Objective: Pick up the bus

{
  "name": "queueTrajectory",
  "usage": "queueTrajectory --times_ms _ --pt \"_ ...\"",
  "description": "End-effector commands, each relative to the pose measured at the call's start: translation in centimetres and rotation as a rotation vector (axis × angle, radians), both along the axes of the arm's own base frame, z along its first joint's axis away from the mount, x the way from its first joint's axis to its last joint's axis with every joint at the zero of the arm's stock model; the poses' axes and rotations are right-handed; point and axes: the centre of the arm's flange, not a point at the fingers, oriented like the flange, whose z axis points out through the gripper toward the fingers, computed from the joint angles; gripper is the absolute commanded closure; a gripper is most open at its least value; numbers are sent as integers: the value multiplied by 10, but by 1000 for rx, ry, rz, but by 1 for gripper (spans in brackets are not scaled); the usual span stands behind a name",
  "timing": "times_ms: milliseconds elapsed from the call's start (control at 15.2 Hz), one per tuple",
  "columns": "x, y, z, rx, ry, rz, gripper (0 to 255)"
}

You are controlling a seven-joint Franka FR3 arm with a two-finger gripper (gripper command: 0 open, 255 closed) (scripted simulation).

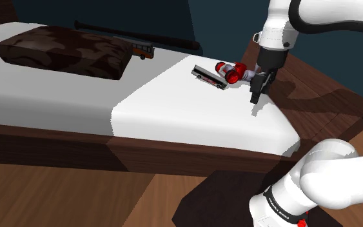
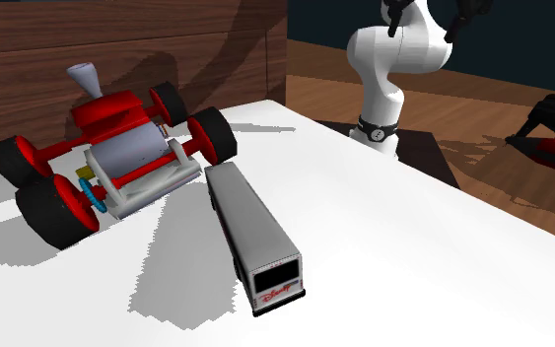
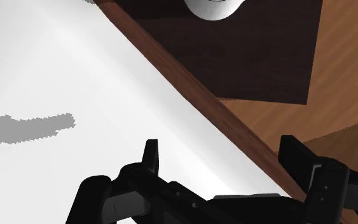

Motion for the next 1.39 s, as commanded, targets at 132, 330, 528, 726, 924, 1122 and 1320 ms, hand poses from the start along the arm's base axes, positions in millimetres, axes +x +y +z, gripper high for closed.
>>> queueTrajectory --times_ms 132,330,528,726,924,1122,1320 --pt "14 -19 -8 14 -23 26 0" --pt "35 -47 -20 35 -58 65 0" --pt "58 -73 -32 56 -93 105 0" --pt "83 -99 -43 77 -127 144 0" --pt "109 -123 -54 98 -162 183 0" --pt "136 -146 -65 119 -197 223 0" --pt "164 -167 -75 140 -231 262 0"
